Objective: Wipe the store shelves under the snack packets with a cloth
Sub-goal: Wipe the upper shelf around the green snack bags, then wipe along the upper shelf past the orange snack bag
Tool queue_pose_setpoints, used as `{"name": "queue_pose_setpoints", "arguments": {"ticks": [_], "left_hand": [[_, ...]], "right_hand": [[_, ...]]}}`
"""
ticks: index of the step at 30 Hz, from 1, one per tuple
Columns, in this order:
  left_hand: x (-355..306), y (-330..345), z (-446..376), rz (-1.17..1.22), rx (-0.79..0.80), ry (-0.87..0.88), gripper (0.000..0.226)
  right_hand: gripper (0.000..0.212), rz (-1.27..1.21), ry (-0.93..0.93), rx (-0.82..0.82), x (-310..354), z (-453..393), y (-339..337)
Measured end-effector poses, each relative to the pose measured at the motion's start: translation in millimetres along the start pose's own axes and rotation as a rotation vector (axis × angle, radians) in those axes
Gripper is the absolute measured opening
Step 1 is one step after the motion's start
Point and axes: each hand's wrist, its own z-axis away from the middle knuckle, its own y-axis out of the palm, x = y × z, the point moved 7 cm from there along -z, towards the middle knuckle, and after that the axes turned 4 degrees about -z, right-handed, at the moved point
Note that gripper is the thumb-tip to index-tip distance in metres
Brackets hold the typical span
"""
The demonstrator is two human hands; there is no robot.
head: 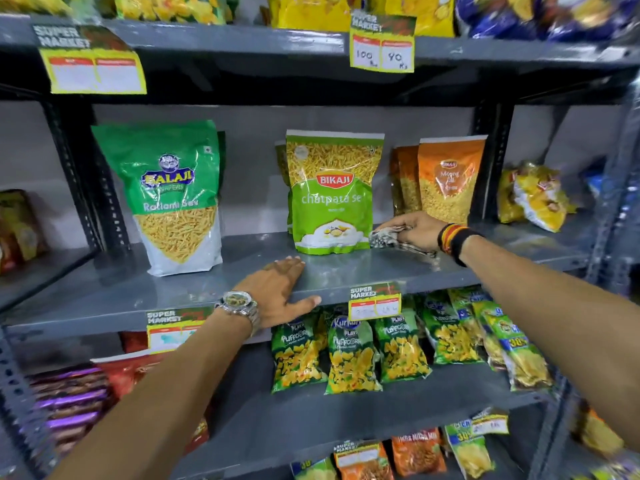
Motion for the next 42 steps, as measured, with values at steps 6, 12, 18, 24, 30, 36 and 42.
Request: {"name": "queue_pose_setpoints", "arguments": {"ticks": [6, 12, 18, 24, 30, 36, 42], "left_hand": [[-49.1, 9.0, -46.2, -0.041, 0.039, 0.006, 0.095], [-61.2, 15.3, -68.5, -0.099, 0.026, 0.01, 0.113], [-61.4, 17.6, -73.8, -0.086, 0.037, 0.005, 0.11], [-74.9, 13.2, -80.6, -0.075, 0.025, 0.05, 0.096], [-69.9, 19.0, -82.8, -0.028, 0.014, 0.065, 0.097], [-68.6, 22.8, -81.8, -0.009, 0.008, 0.057, 0.1], [-71.5, 20.8, -80.6, -0.041, 0.008, 0.074, 0.094]], "right_hand": [[0.039, -0.037, -0.079, 0.096, -5.6, -26.9, 29.0], [0.045, -0.084, -0.267, 0.186, -20.5, 23.2, 22.7], [0.04, -0.158, -0.29, 0.326, -48.2, 30.8, -42.9], [0.032, -0.22, -0.215, -0.031, -74.5, -73.1, -46.0], [0.044, -0.087, -0.113, -0.045, -87.7, -159.1, -3.8], [0.038, 0.061, -0.01, 0.041, -111.7, -193.0, 25.2], [0.044, 0.048, -0.08, 0.164, -93.1, -138.2, 12.9]]}}
